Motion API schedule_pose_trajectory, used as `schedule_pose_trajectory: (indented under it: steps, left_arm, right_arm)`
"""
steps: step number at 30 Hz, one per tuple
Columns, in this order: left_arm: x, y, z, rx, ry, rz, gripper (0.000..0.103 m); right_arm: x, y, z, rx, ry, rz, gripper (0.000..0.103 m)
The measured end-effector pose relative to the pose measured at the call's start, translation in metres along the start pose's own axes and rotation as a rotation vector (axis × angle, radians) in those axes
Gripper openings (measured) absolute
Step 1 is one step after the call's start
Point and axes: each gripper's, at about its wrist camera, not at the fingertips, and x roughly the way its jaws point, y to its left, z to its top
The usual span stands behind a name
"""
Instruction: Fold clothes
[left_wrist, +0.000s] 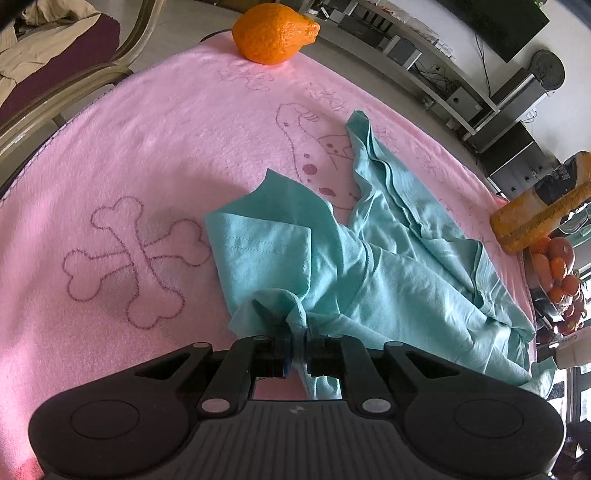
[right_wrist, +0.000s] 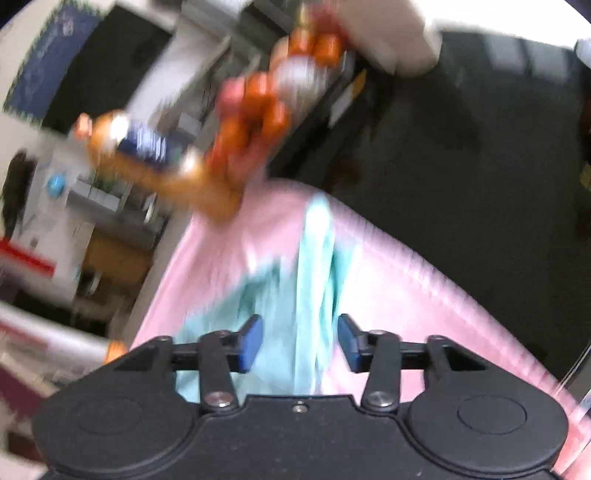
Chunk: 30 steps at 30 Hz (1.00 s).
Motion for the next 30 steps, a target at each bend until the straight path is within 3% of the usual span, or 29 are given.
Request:
schedule_pose_trajectory:
  steps: [1,5,11,13,22,27,30]
  left_arm:
    - [0.0,0.0,0.0,0.0,0.0,-0.001,0.009]
    - [0.0,0.0,0.001,0.002,0.004,-0.003,0.009]
    - [0.001,0.001,0.002,-0.001,0.009,-0.007,0.01]
    - [0.001,0.001,0.002,-0.001,0.009,-0.007,0.01]
    - [0.001,0.002,0.003,0.001,0.011,-0.009,0.01]
    - [0.001,0.002,0.003,0.002,0.013,-0.009,0.01]
    - [0.002,0.001,0.003,0.008,0.012,-0.006,0.01]
  right_arm:
    - [0.01,0.0,-0.005,-0.024,0.052,-0.006,0.029]
    - [0.03,0.008,-0.016,-0.115,0.095,-0.035,0.021]
    - [0.047,0.003,-0.017,-0.066,0.101,0.019,0.022]
    - [0.047,0.001,-0.019,-0.043,0.094,0.047,0.028]
    - [0.039,0.007,-0.017,-0.036,0.054,0.241,0.029]
    - [0.043,0.001,-0.015,-0.013,0.057,0.097,0.03]
    - [0.043,-0.005,-0.014,0.007,0.038,0.109,0.03]
